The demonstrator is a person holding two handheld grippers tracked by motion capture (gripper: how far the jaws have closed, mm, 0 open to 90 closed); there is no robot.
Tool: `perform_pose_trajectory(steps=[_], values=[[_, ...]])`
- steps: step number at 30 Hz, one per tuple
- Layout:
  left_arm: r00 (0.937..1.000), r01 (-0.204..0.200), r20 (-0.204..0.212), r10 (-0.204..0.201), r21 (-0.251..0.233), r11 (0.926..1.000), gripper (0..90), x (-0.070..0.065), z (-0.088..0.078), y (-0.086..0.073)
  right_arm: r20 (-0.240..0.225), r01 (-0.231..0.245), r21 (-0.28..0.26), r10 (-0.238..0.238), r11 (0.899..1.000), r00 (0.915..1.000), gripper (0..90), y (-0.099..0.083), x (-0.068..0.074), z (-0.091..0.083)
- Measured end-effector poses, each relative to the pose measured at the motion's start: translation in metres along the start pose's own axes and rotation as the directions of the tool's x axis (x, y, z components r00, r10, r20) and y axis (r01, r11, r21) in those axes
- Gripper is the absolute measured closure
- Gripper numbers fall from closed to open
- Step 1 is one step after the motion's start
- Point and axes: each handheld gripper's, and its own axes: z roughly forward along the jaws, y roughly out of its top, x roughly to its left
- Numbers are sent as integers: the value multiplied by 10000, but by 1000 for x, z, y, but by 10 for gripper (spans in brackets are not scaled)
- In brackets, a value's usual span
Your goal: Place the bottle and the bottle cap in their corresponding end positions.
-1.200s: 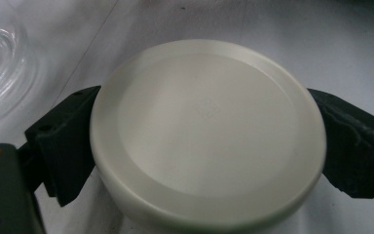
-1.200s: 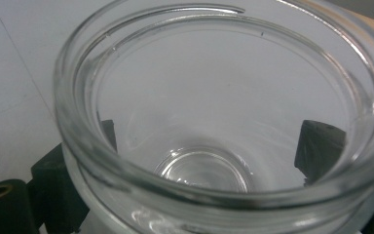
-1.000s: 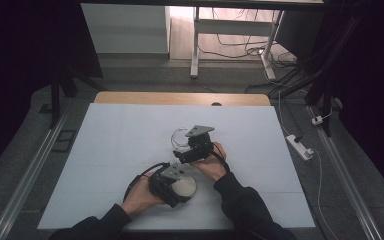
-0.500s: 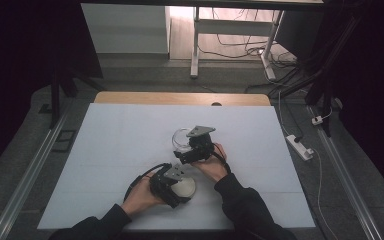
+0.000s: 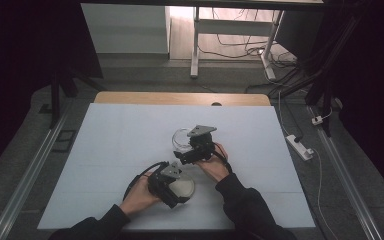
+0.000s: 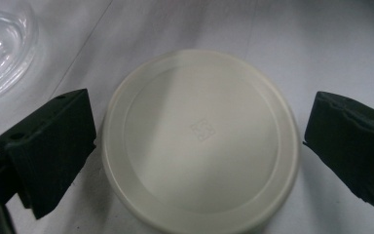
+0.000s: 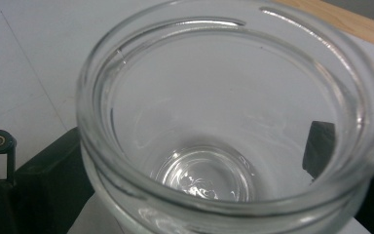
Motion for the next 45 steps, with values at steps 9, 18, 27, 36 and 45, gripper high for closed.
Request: perform_pose_trajectory(steps=[9,18,27,36,45], values=[[9993,361,90,-356,-602,9975,0,-4,-16,-2,-117,-147,-157,145,9998,9998,0,0,-2,-11],[9964,826,263,-802,-1084,9907,0,-2,-38,-7,-133,-360,-288,356,9989,9993,0,-3,-3,-21],[9926,1192,-44,-1216,-1638,9793,0,-1,-62,-15,-178,-340,-467,332,9983,9993,0,-5,0,-38],[9884,1298,-508,-1432,-2085,9694,0,-7,-88,-26,-25,-160,-628,159,9979,9999,0,-6,8,-59],[9784,1457,-1102,-1748,-2317,9618,0,-19,-111,-46,-125,-117,-865,107,9962,9999,0,-13,19,-79]])
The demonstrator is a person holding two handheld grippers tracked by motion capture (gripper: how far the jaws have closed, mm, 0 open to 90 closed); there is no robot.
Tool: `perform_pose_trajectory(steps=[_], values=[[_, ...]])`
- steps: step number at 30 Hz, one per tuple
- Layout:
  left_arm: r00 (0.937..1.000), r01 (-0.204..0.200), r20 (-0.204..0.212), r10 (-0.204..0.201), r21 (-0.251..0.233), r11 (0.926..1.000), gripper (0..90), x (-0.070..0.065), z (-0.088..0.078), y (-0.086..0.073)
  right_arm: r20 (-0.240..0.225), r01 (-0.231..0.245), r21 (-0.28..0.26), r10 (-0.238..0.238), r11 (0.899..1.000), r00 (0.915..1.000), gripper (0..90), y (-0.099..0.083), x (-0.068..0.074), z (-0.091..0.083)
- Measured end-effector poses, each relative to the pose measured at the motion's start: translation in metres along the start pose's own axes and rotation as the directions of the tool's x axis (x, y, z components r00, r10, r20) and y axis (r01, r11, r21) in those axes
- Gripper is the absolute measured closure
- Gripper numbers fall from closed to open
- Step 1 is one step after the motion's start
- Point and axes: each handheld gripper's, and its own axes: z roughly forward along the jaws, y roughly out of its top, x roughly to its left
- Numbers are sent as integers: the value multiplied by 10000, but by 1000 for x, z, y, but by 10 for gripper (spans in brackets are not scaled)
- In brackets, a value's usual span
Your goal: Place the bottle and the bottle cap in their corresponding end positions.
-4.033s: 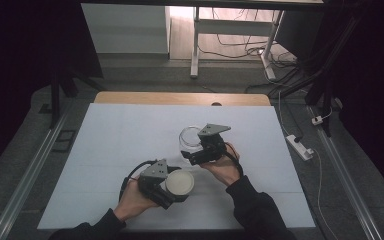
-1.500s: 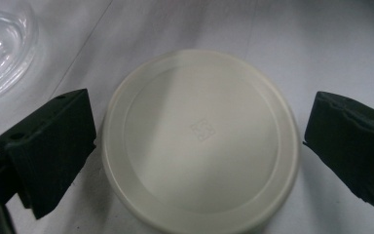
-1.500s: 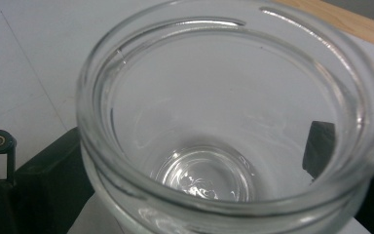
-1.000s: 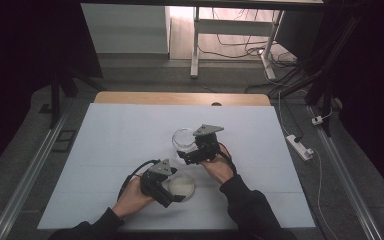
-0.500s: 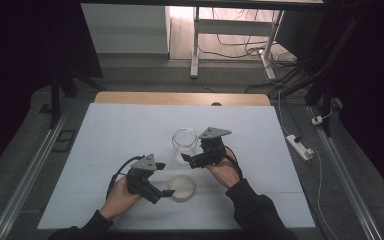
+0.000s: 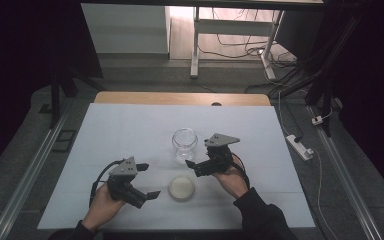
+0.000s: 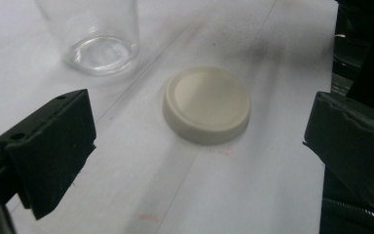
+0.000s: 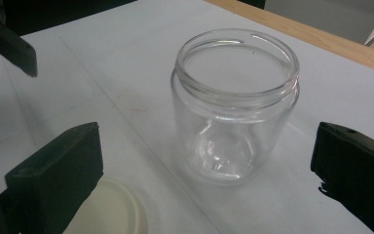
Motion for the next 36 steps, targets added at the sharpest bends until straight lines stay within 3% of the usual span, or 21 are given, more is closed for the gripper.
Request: perform_pose_trajectory(steps=[7,19,36], values=[[9976,553,-389,-564,-302,9980,0,-1,-25,-17,94,288,-59,-287,9996,9995,0,-10,8,-21],[9835,1396,-1078,-1451,-576,9885,0,-2,-63,-50,308,-305,-308,314,9991,9990,0,-36,11,-67],[9492,2219,-2117,-2328,-740,9723,0,-6,-99,-88,1354,-962,-303,995,9949,9858,0,-81,7,-121]])
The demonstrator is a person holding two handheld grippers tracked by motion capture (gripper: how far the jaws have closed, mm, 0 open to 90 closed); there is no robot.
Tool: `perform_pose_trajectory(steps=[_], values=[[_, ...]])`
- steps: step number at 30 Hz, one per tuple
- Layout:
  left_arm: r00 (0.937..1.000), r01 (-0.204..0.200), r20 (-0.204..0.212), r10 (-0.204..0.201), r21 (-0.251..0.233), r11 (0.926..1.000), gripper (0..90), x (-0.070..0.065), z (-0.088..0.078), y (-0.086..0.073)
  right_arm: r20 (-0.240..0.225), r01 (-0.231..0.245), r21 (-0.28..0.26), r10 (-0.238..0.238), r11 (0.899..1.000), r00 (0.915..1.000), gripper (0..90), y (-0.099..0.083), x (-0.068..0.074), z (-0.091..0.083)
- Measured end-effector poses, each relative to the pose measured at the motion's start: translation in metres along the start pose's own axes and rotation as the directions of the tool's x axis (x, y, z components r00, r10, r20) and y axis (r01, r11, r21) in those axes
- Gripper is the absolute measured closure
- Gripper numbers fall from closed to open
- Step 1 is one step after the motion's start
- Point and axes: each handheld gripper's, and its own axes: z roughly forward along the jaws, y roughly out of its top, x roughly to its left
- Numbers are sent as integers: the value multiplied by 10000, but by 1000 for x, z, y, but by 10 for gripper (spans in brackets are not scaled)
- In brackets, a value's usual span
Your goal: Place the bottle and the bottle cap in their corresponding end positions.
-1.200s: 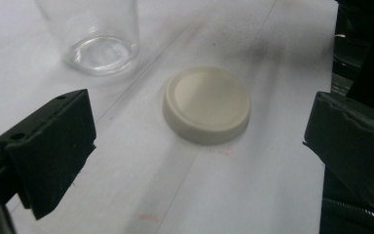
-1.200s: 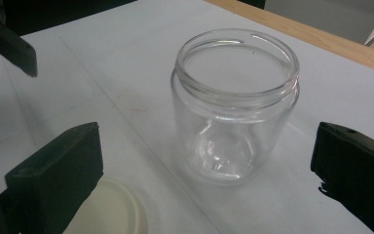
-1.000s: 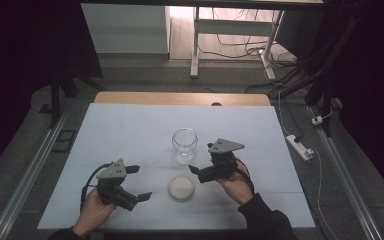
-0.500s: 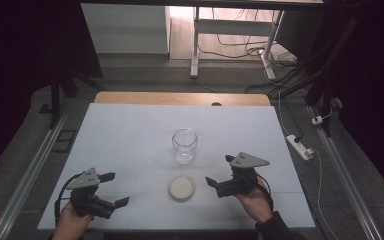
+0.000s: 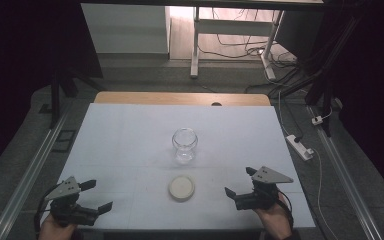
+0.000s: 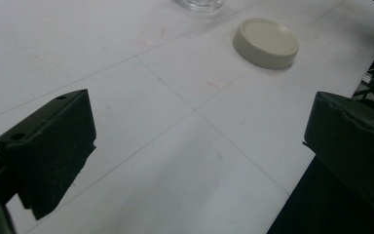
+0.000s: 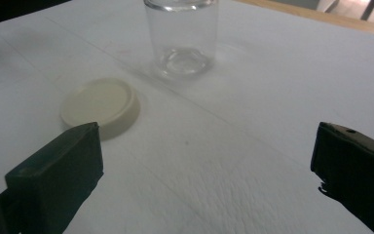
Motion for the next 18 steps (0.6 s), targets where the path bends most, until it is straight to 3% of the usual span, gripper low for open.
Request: perform_pose_trajectory(steps=[9,18], values=[[9980,359,-526,-349,182,9992,0,4,-8,-11,600,-741,307,722,9968,9956,0,-29,-10,-25],[9913,427,-1277,-306,926,9948,0,3,-11,-21,949,-1076,647,1013,9921,9903,0,-44,-10,-42]])
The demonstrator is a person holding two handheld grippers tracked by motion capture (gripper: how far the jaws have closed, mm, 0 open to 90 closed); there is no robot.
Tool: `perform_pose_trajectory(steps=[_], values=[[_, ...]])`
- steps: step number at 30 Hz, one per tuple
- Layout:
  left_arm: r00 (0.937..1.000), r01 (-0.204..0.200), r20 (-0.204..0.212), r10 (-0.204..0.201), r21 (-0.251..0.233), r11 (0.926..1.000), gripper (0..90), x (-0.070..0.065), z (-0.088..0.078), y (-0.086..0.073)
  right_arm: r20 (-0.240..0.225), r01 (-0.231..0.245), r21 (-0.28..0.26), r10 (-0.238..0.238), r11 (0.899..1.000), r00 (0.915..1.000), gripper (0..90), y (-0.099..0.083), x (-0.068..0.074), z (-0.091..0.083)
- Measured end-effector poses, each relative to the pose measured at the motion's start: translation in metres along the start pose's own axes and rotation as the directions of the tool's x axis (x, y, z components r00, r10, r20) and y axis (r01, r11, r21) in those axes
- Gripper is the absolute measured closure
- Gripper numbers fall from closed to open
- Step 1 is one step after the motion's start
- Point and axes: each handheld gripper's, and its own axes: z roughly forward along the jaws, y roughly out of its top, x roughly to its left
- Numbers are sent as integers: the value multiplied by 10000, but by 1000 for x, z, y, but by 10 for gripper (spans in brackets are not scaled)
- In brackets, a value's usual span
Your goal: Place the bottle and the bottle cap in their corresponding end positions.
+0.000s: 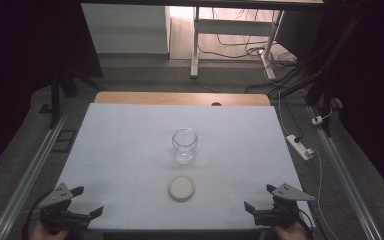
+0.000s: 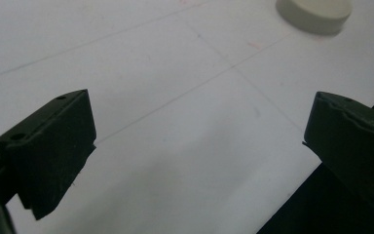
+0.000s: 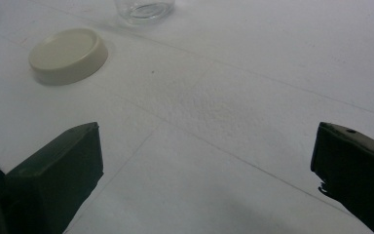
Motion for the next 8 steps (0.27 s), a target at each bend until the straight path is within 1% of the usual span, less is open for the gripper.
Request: perform_pose_trajectory(steps=[1,2,4,8], values=[[10000,17,-39,-17,113,9999,0,0,0,-1,55,15,-3,-15,10000,10000,0,0,0,-2],[9999,52,-87,-50,215,9998,0,1,1,-2,96,-19,112,18,9999,10000,0,-1,1,-2],[9999,103,-116,-100,212,9997,0,1,0,-3,104,-47,301,44,9995,9999,0,-2,1,-3],[9998,168,-106,-165,294,9994,0,1,2,-2,69,-111,321,108,9994,9999,0,-3,1,-4]])
